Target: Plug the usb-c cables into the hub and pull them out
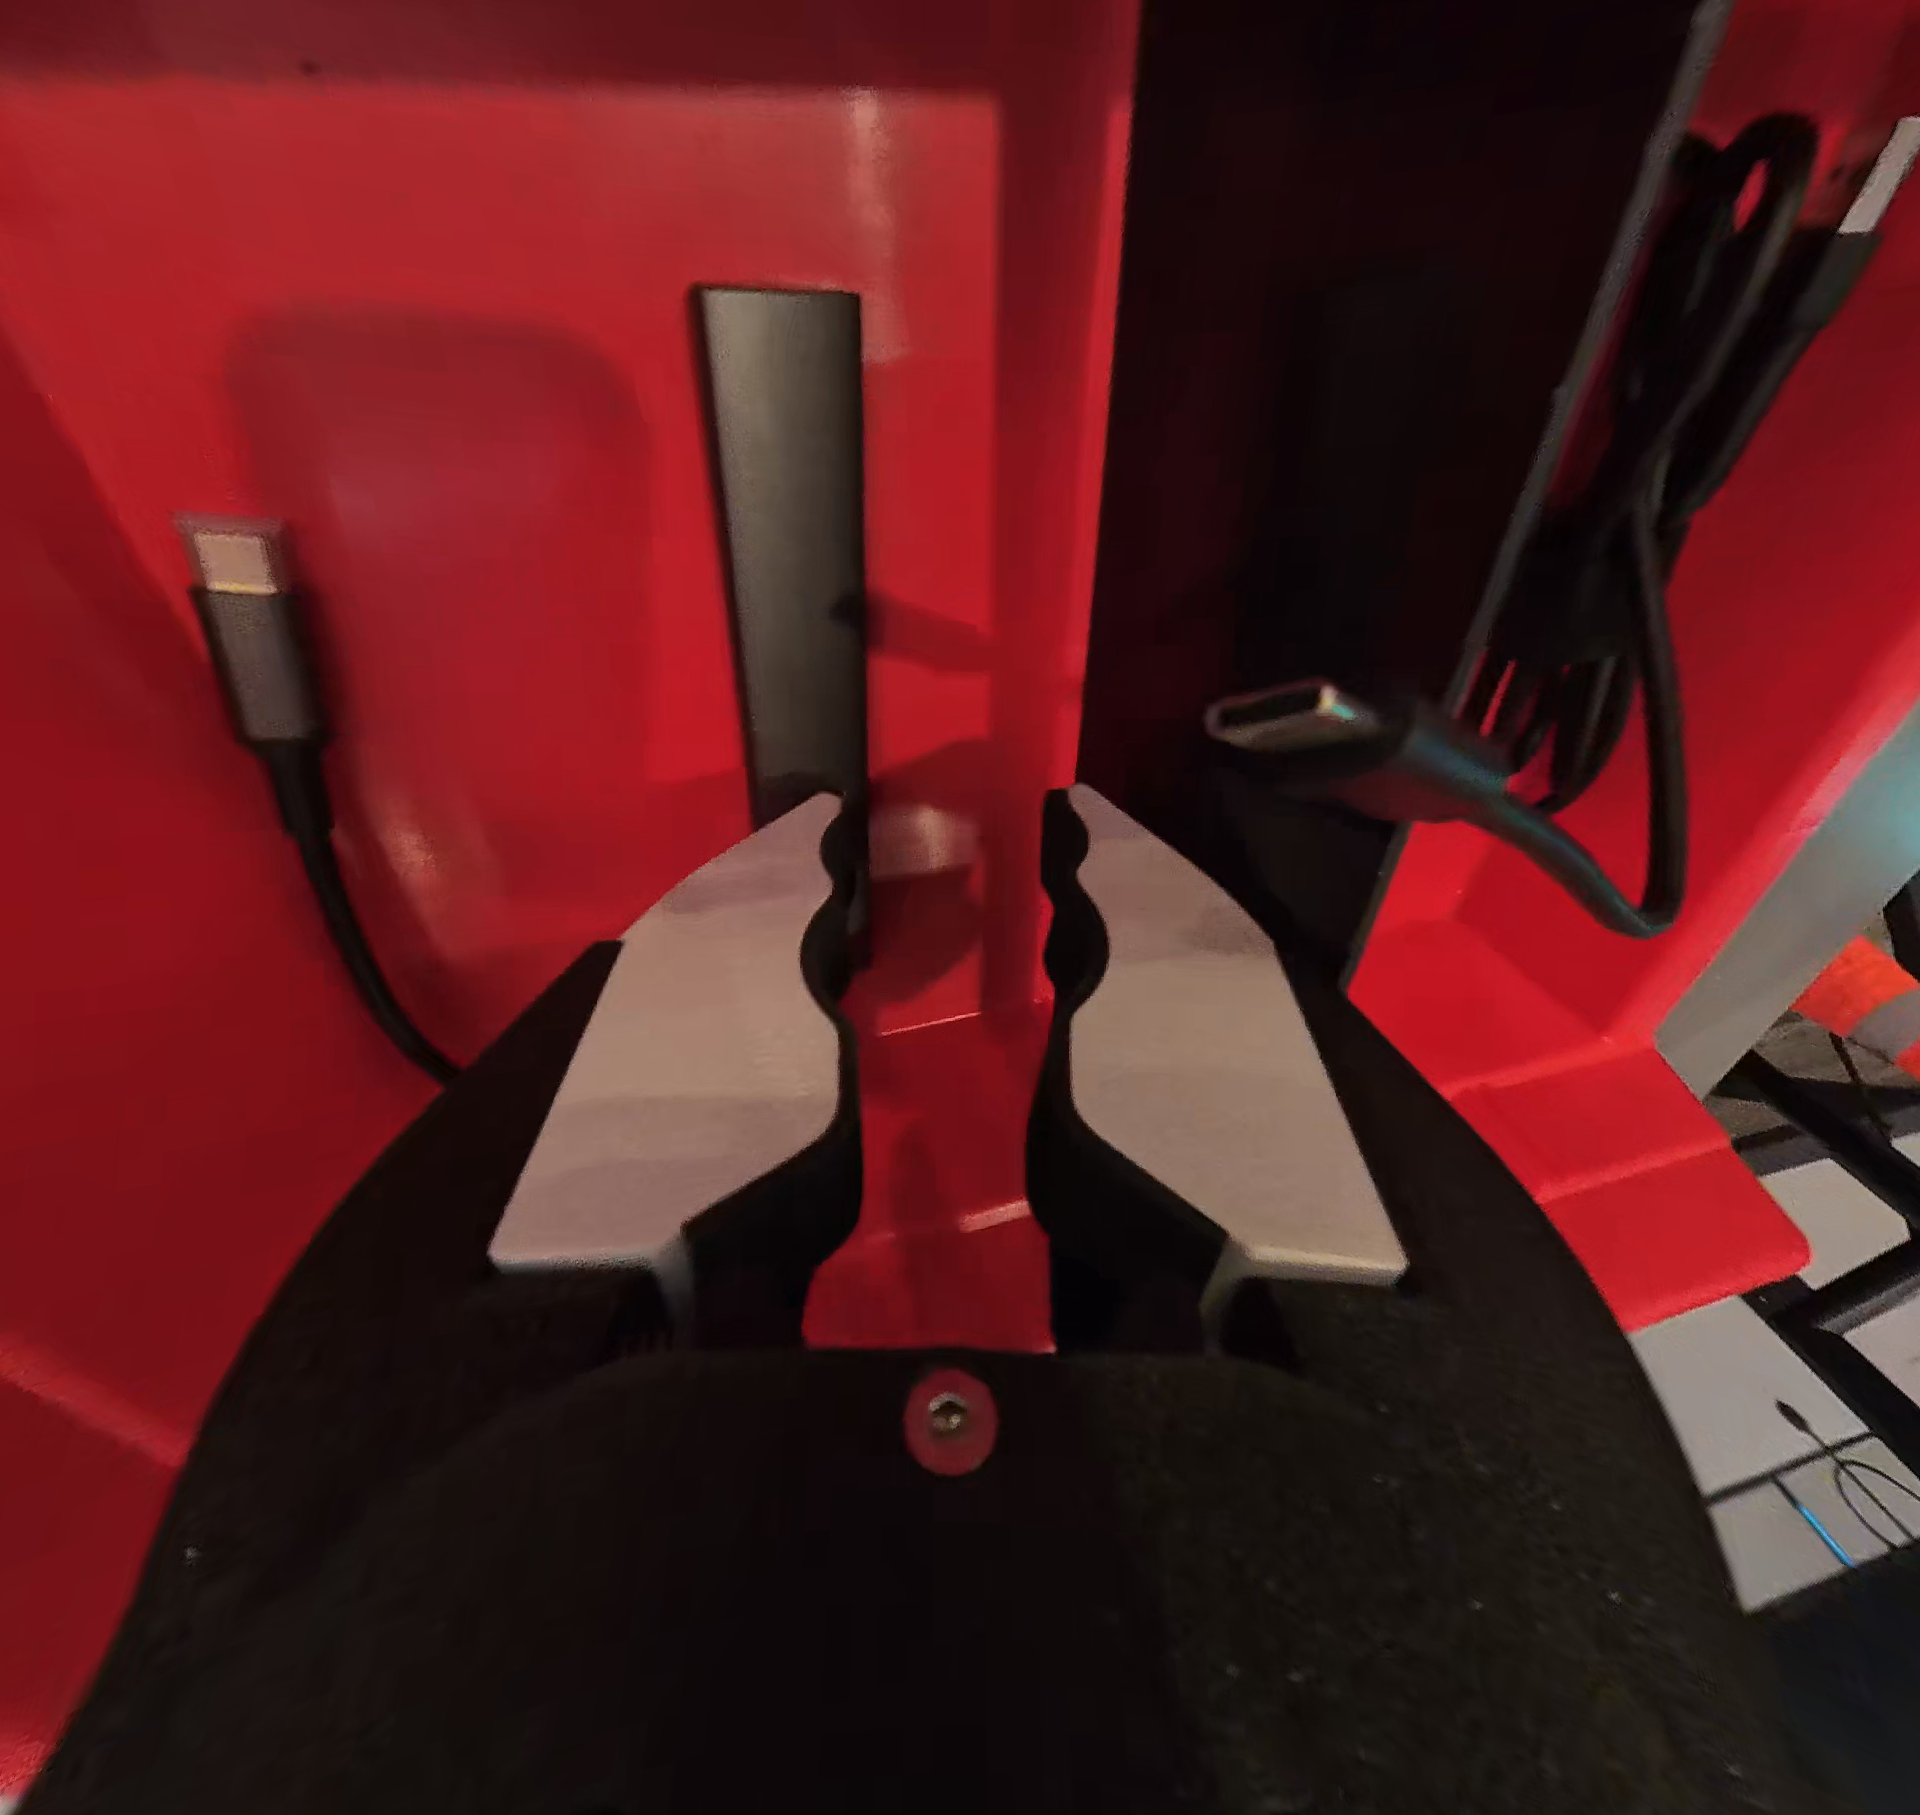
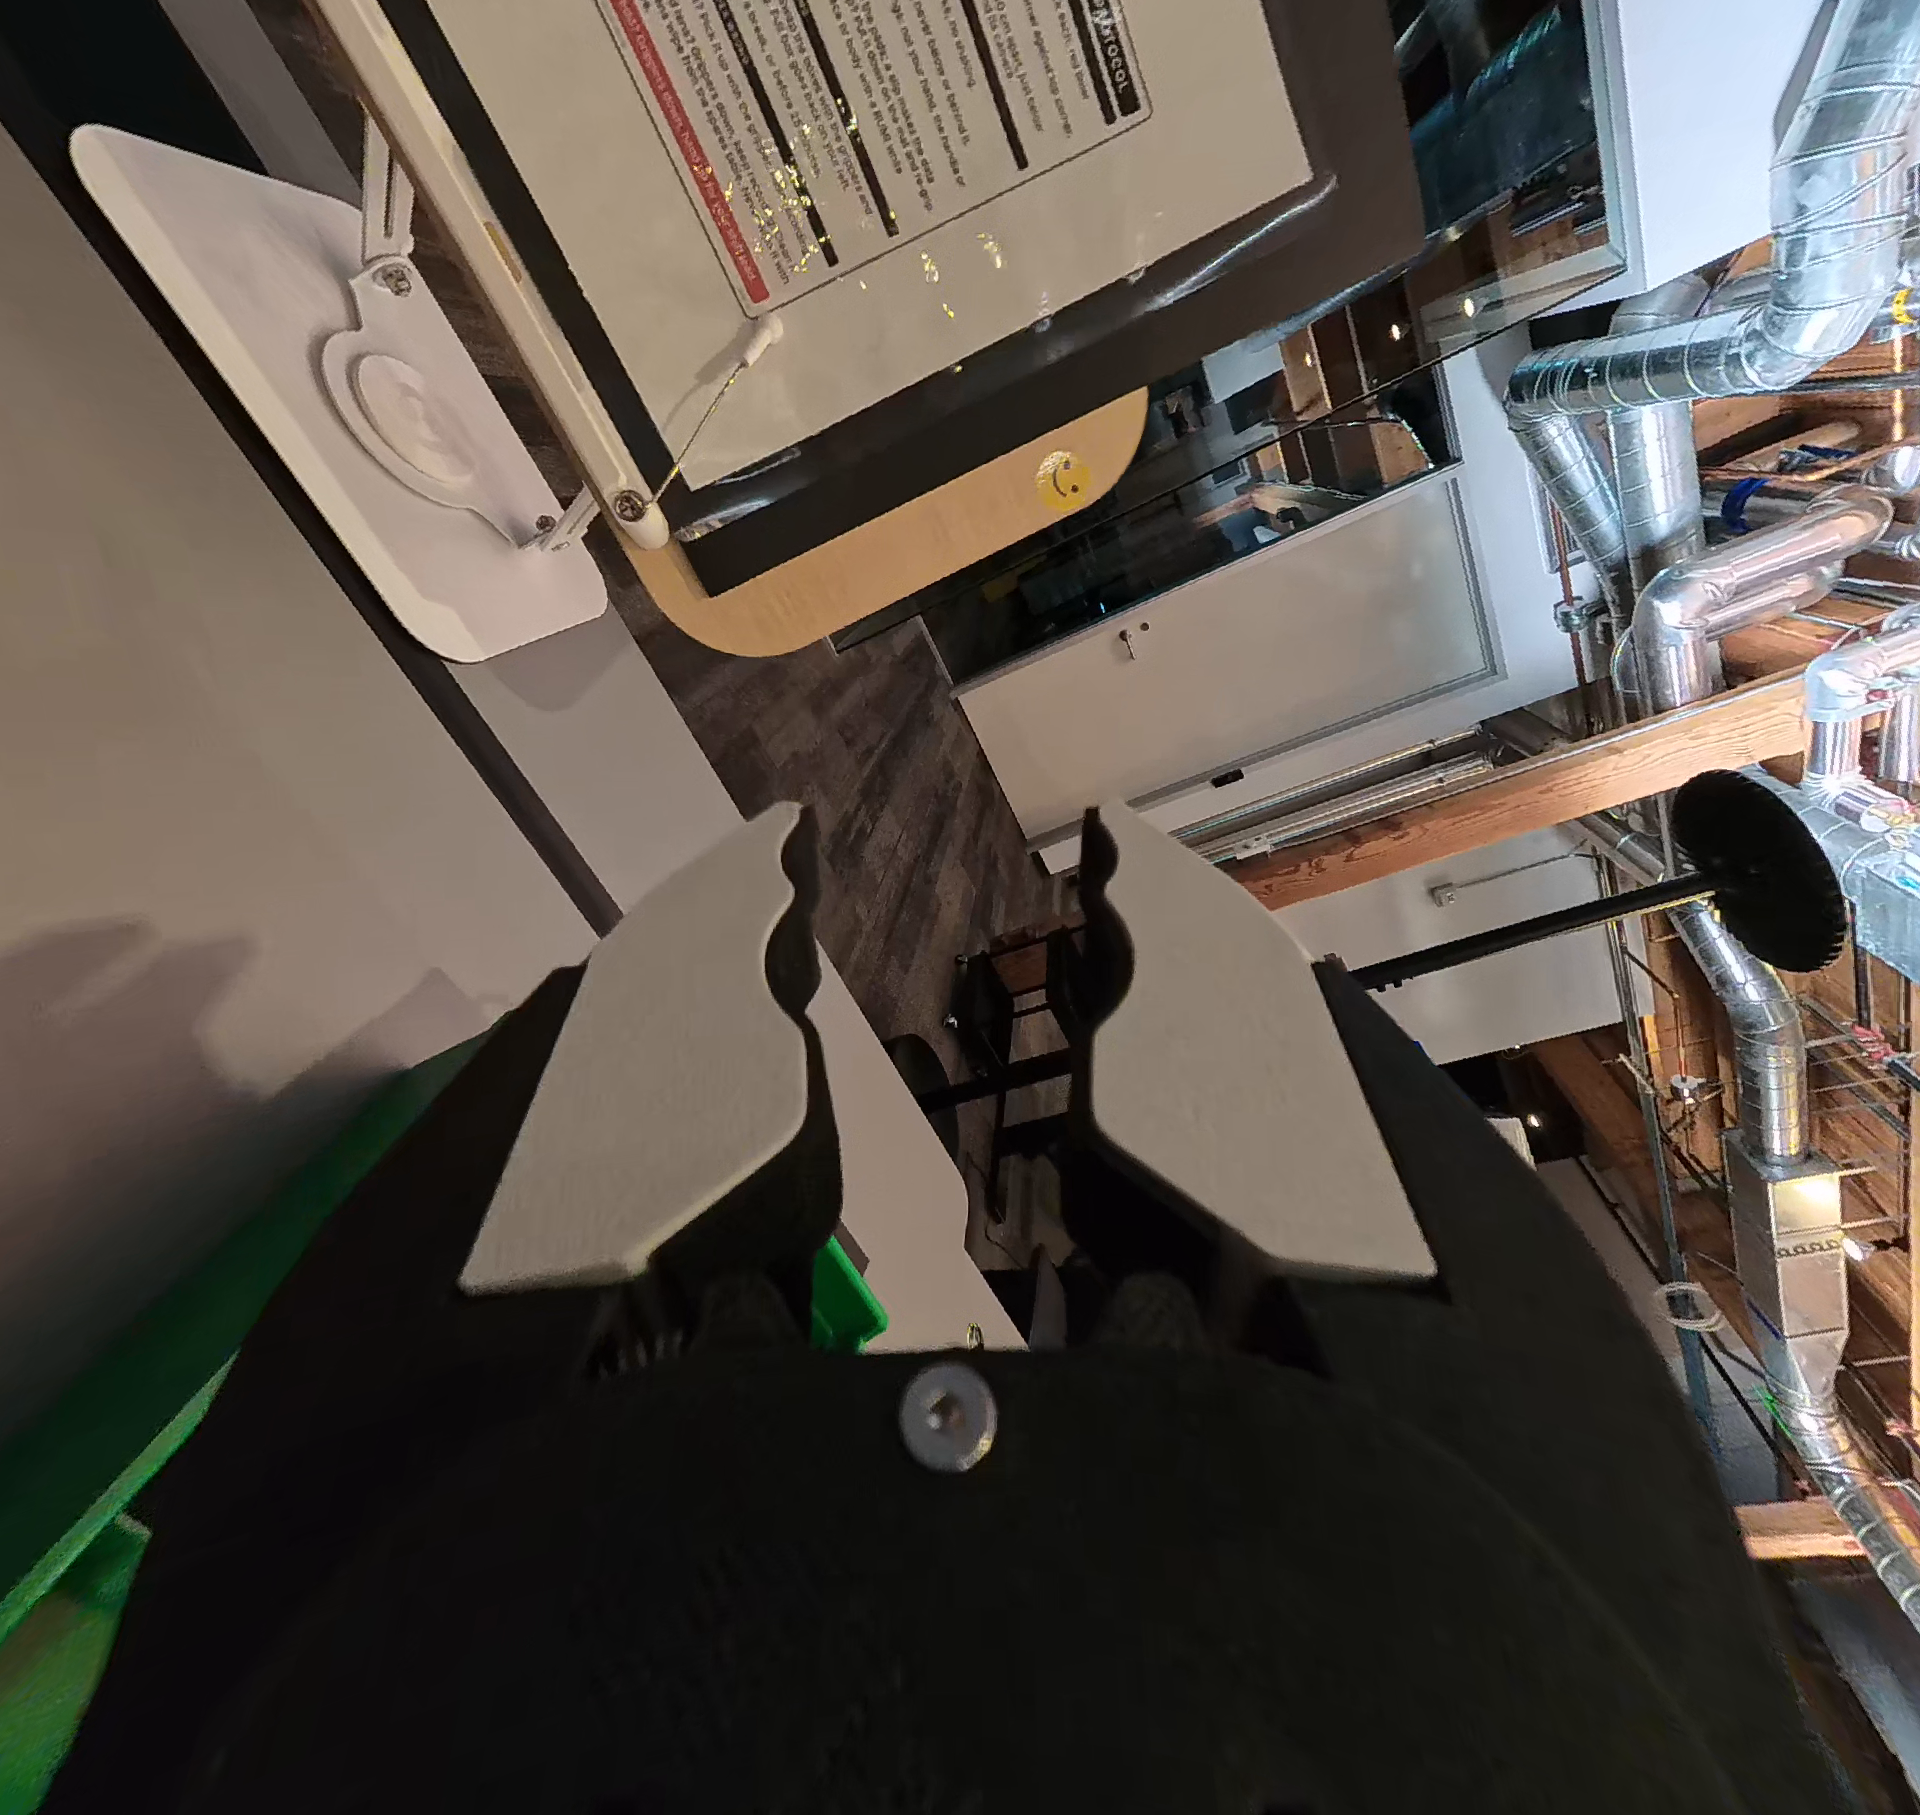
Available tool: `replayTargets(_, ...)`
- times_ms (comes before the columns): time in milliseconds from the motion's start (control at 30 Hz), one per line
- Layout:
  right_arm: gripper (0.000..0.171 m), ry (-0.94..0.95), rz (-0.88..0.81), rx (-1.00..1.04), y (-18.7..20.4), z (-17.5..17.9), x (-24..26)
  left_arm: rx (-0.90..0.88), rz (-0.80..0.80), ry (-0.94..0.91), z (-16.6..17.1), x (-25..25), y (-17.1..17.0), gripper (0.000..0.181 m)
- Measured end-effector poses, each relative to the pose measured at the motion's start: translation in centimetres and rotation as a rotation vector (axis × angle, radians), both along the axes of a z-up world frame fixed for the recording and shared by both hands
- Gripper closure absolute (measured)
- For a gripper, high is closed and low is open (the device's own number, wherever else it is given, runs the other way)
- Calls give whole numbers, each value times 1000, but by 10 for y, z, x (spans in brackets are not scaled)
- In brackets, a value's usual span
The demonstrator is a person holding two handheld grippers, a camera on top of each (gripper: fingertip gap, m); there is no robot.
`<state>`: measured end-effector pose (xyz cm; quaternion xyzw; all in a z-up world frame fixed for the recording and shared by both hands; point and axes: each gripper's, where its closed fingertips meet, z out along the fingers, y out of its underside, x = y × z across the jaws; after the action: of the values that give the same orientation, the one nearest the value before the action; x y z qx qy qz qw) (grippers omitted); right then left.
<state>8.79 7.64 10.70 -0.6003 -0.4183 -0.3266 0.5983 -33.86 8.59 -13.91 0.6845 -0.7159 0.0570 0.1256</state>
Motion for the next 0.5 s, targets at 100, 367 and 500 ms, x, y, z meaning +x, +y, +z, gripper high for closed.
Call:
replayTargets(100, 122, -10, -5, -10, 2, -4, 0, 14, -3, -2, -1, 1, 1, 149)
replayTargets(367, 122, -45, -5, -25, 5, -11, -4, 162, -121, 22, -6, 0, 12, 171)
replayTargets(500, 122, -42, -4, -21, 4, -9, -3, 227, -180, 33, -7, 1, 18, 181)
